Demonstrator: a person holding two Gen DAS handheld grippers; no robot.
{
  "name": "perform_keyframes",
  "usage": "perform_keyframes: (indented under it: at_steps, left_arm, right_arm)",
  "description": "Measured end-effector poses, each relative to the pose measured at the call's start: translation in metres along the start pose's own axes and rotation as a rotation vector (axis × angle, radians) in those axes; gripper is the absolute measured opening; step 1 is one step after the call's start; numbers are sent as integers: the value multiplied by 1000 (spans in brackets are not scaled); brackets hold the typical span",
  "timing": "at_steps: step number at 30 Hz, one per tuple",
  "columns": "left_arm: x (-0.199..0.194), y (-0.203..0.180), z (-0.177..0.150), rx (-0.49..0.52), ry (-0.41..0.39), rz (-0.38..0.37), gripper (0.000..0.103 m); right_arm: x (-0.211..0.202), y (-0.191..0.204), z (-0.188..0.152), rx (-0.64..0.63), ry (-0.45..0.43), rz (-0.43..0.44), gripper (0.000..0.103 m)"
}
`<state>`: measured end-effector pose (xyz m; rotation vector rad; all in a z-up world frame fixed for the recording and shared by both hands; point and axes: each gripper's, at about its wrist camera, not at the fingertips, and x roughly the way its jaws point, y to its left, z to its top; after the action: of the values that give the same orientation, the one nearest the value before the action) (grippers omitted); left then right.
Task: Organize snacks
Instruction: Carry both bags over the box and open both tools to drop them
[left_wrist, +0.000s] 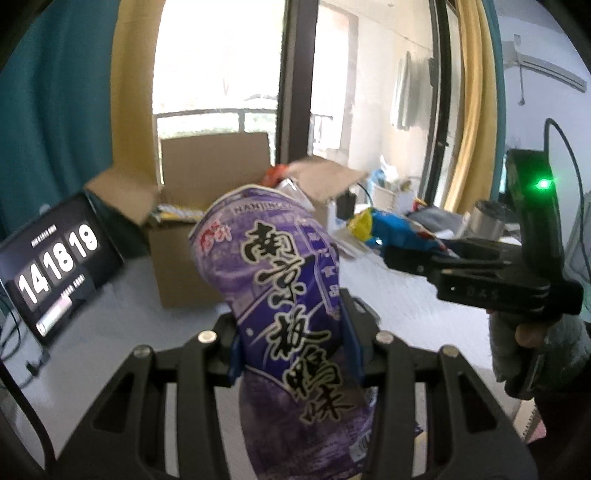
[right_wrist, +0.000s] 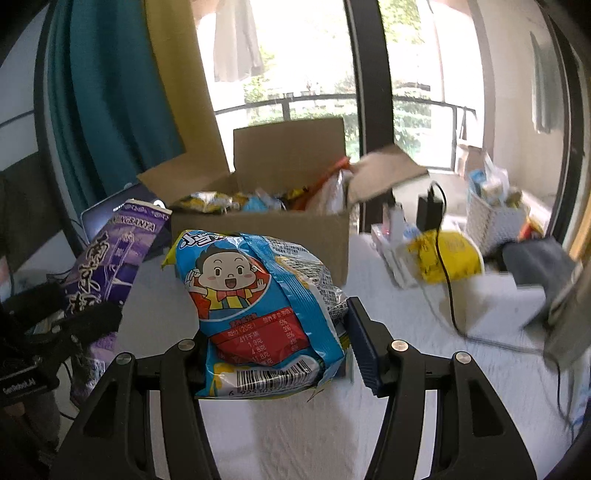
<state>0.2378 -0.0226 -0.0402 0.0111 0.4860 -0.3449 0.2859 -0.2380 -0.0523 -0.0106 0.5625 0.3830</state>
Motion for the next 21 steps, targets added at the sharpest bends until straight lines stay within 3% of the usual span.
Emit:
perform_keyframes:
  at_steps: [10, 13, 21]
  left_arm:
    - [23, 55, 60, -14, -75, 48, 44]
    - [35, 66, 75, -7, -85, 35, 44]
    - [76, 93, 117, -4, -143, 95, 44]
  right_arm:
    - [17, 5, 56, -62, -92, -2, 61]
    - [25, 4, 73, -74, -113, -6, 61]
    - [52, -6, 115, -72, -159, -12, 61]
